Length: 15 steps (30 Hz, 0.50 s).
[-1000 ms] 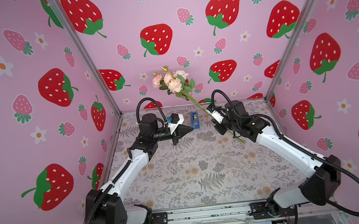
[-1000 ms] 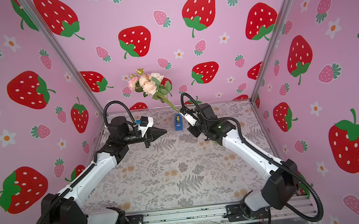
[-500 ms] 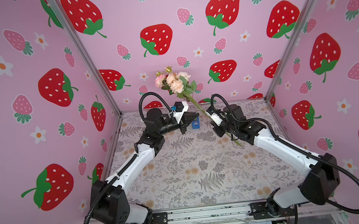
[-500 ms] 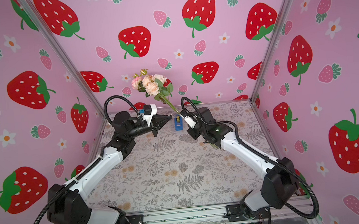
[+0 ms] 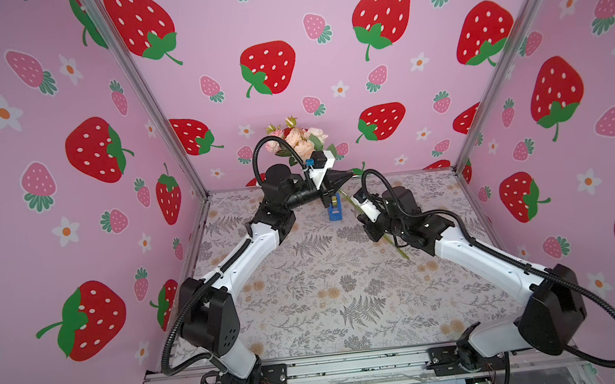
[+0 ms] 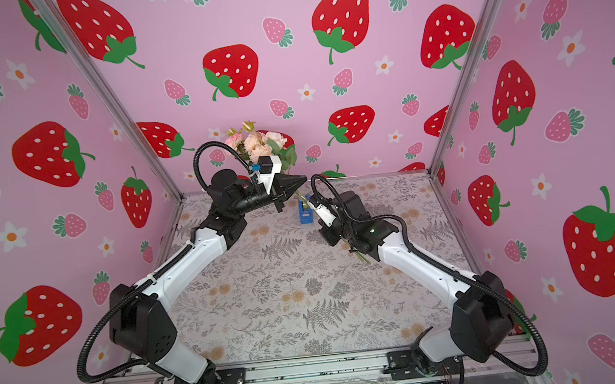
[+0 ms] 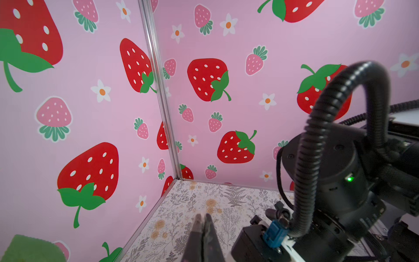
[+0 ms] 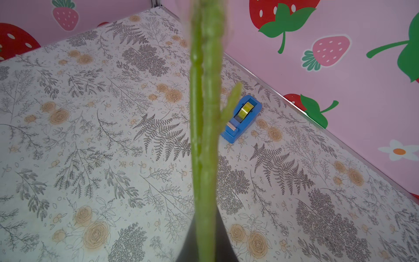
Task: Wrap bouquets with tape
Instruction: Wrap the tape around the bouquet.
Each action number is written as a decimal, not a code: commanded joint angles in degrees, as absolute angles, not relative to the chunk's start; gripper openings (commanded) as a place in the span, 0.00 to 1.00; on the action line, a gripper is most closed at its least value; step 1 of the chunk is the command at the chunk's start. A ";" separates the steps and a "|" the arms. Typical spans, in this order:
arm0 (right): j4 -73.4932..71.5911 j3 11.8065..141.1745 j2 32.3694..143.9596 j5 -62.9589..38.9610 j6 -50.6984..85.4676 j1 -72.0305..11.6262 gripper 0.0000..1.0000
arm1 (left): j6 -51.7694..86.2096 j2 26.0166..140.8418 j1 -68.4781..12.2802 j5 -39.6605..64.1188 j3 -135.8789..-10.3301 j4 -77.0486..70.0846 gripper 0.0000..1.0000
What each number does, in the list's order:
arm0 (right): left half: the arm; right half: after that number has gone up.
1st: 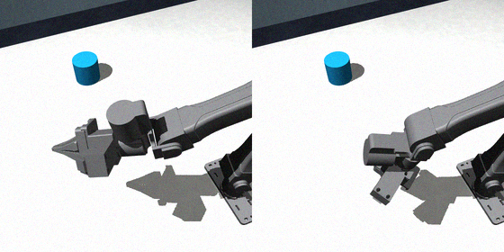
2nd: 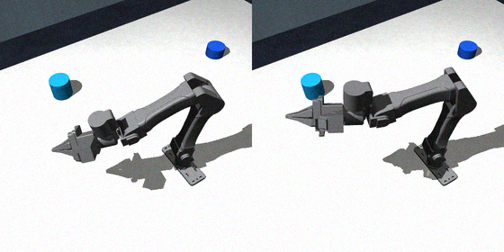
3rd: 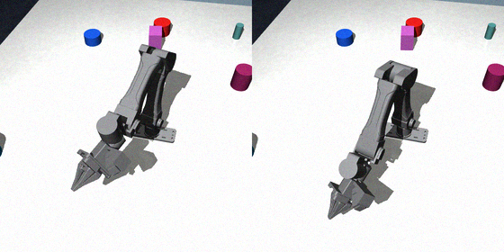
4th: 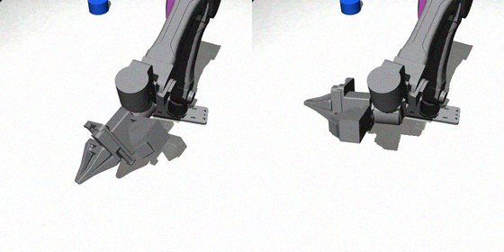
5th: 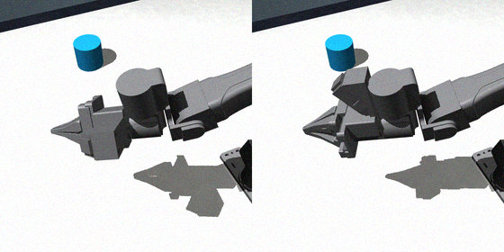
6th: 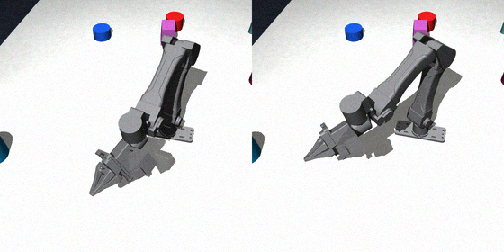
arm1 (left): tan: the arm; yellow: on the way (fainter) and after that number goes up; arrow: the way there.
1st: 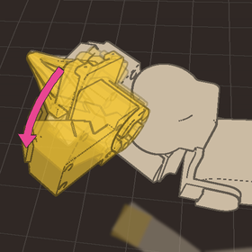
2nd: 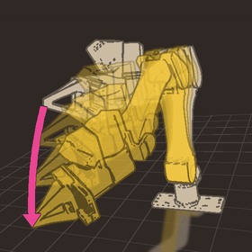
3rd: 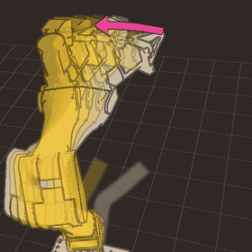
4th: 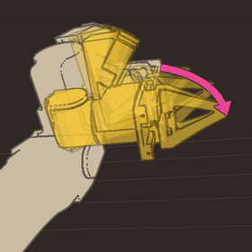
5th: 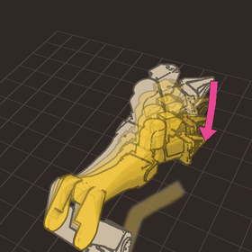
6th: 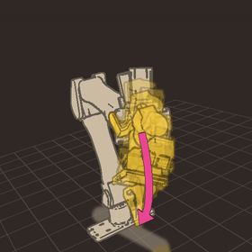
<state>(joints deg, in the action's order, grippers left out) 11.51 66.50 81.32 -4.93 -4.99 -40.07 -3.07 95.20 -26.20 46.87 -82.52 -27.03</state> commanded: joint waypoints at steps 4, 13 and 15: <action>7.28 64.82 79.23 -9.17 -1.38 -40.64 0.00 | -4.20 98.48 -27.11 46.46 -91.83 -24.63 0.00; 6.23 64.77 79.63 -6.27 1.36 -41.01 0.00 | -22.61 104.59 -31.94 42.84 -107.80 10.60 0.02; 4.68 64.19 79.29 -6.36 3.08 -41.00 0.00 | -18.06 105.02 -31.76 39.53 -109.00 10.64 0.48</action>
<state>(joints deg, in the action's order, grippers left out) 7.68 65.28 80.75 -6.57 0.05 -40.40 -16.27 104.79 -31.66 43.72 -105.08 1.72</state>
